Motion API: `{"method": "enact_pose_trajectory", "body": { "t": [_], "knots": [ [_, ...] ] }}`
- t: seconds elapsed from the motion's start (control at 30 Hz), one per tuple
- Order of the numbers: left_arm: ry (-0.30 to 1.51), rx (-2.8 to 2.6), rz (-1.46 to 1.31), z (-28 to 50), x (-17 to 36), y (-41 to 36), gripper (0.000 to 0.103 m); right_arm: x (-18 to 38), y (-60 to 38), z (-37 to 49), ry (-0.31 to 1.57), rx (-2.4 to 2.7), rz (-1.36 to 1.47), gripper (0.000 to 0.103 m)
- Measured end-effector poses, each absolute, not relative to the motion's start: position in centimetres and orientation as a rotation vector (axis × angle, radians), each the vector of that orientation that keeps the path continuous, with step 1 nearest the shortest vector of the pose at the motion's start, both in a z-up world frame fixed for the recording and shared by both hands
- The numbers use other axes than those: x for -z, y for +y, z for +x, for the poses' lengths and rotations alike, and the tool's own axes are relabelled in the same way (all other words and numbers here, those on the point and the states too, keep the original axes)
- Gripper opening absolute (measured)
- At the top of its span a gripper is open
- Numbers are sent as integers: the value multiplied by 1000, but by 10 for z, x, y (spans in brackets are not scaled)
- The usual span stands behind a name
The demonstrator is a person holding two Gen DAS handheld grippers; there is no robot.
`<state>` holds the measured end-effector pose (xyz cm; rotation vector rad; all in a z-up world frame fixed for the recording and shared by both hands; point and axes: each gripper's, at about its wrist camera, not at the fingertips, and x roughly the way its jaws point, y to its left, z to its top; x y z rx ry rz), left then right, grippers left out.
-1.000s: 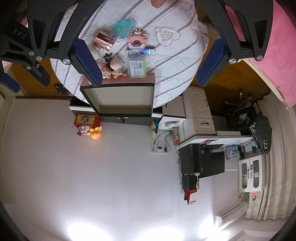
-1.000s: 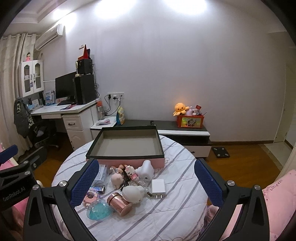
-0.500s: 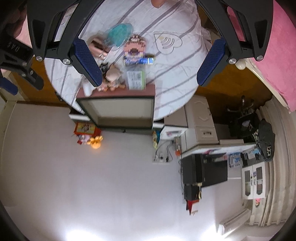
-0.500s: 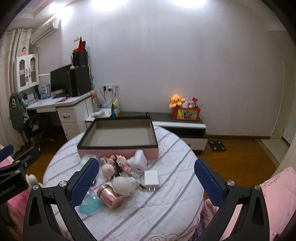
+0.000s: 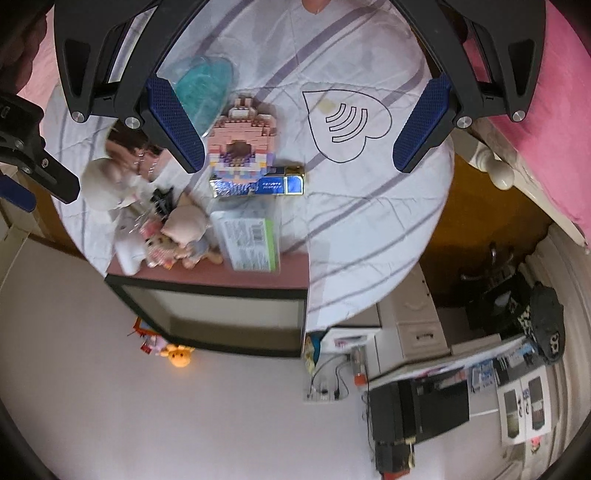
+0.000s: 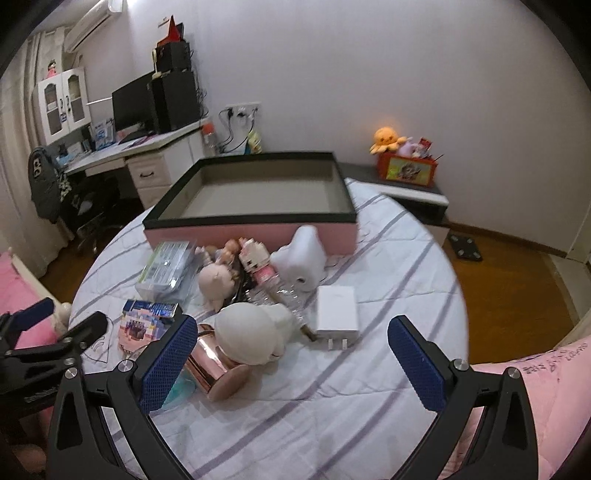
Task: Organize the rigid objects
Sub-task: 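Grasp the pink block figure with left tool while right tool grasps white figurine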
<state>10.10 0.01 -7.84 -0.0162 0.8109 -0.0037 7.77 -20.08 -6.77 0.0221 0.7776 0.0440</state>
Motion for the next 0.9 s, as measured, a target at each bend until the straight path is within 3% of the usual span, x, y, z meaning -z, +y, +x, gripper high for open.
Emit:
{"method": "enact_pose_trajectory", "body": {
  "t": [0.27,0.63,0.83,0.9],
  "knots": [
    [911,57,-52,118,102,-3,103,88,-193,94,836,-93,28,103],
    [971,74,-81,137,118,-10,103,108,-196,110,873,-136,59,83],
    [989,125,-80,144,125,-19,93,116,-202,115,894,-160,92,62],
    [985,147,-82,145,124,-20,81,117,-204,115,891,-167,101,62]
  ]
}}
